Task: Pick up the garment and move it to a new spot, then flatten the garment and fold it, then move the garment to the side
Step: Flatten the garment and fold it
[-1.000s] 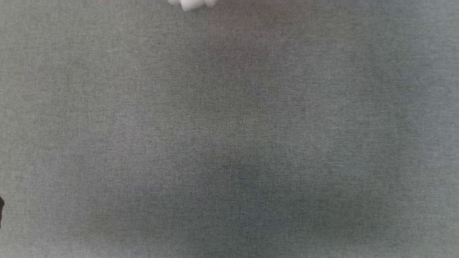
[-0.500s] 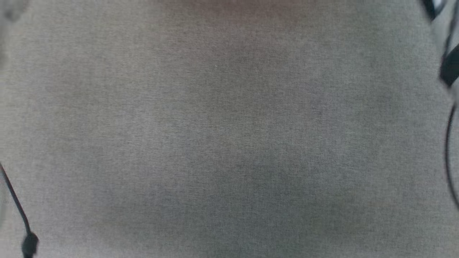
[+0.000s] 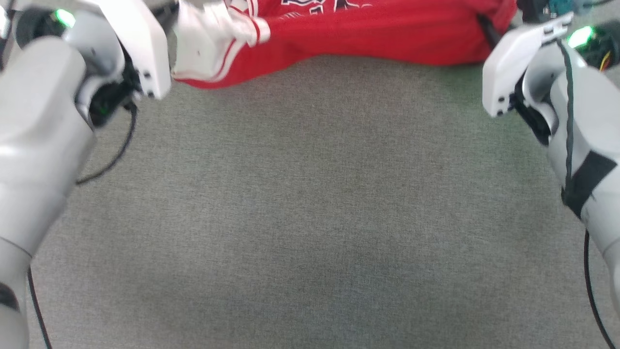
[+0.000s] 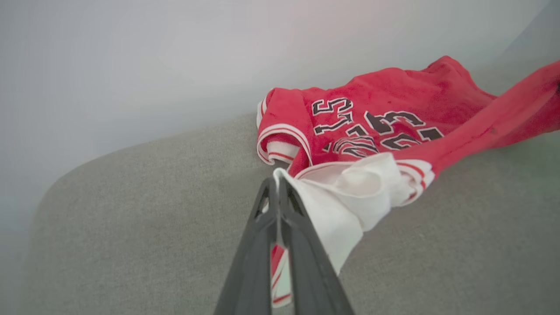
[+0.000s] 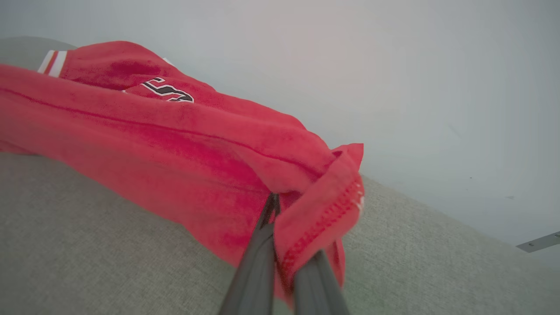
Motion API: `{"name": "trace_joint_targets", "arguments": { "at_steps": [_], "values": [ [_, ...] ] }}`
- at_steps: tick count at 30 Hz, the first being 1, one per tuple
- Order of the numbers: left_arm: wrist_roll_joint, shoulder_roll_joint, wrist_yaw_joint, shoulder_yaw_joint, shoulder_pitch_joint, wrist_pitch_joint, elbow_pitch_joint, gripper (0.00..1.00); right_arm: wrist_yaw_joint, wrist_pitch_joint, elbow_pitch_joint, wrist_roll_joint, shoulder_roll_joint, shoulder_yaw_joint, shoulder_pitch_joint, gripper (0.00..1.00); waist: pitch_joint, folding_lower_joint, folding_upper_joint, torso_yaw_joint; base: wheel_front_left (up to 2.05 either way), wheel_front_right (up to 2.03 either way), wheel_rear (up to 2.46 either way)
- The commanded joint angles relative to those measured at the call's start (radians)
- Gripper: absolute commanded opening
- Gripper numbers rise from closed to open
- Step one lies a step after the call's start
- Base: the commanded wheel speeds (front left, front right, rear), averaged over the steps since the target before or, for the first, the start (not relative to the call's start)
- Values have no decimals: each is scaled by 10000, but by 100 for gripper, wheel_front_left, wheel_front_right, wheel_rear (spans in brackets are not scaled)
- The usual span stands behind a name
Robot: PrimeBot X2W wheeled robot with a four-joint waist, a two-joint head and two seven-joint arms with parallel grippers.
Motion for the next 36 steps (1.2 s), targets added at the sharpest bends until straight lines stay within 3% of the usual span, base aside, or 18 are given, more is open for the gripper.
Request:
{"name": "trace_joint_targets", "arguments": {
  "at_steps": [1,10,15,28,36],
  "values": [
    [-170,18,-6,-68,442,-1,-168,0,-7,134,-308,333,-183,121,392,0,-134,-1,0,49,0,0,0],
    [-776,140,16,-254,1925,432,-951,0,-7,614,-1654,1210,-914,605,1854,0,-506,-1,0,133,0,0,0],
    [-1107,474,211,-459,2814,943,-1838,0,-7,1009,-2523,1488,-1325,669,2754,0,-662,-1,0,146,0,0,0],
    [-1501,1806,1843,-808,5167,1303,-5345,0,-5,2266,-5509,1916,-2398,119,5510,0,-930,-1,0,151,0,0,0],
    [-1788,2469,2669,-936,6413,1200,-6726,0,-4,3444,-7492,1949,-2899,-335,7504,0,-1018,-1,0,152,0,0,0]
  ]
}}
